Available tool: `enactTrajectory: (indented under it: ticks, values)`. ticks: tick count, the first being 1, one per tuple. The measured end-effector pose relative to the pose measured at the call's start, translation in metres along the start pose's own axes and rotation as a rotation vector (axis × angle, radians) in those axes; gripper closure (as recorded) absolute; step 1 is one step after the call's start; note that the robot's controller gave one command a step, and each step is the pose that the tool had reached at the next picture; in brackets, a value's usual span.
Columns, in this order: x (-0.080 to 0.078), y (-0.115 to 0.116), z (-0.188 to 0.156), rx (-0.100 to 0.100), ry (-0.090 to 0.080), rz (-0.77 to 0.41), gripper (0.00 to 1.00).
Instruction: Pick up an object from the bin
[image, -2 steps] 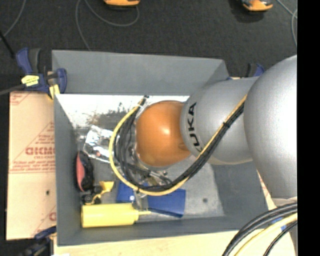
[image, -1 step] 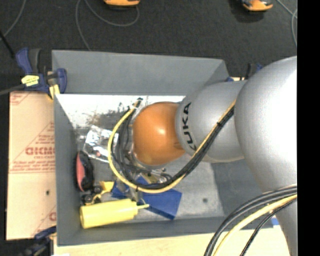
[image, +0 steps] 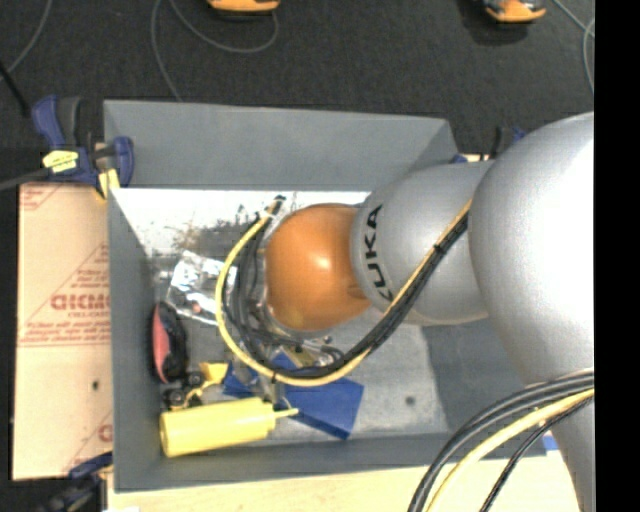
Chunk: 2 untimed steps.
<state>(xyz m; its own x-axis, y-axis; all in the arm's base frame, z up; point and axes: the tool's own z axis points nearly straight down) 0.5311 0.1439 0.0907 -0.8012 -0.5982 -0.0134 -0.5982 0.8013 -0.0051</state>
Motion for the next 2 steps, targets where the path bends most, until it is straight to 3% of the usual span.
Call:
enactTrajectory:
  ticks: [1,2]
  values:
    - [0.004,0.005,-0.035,-0.002,0.004,-0.002,1.0]
    - [-0.007,0.004,-0.091,0.0,0.0,0.01,1.0]
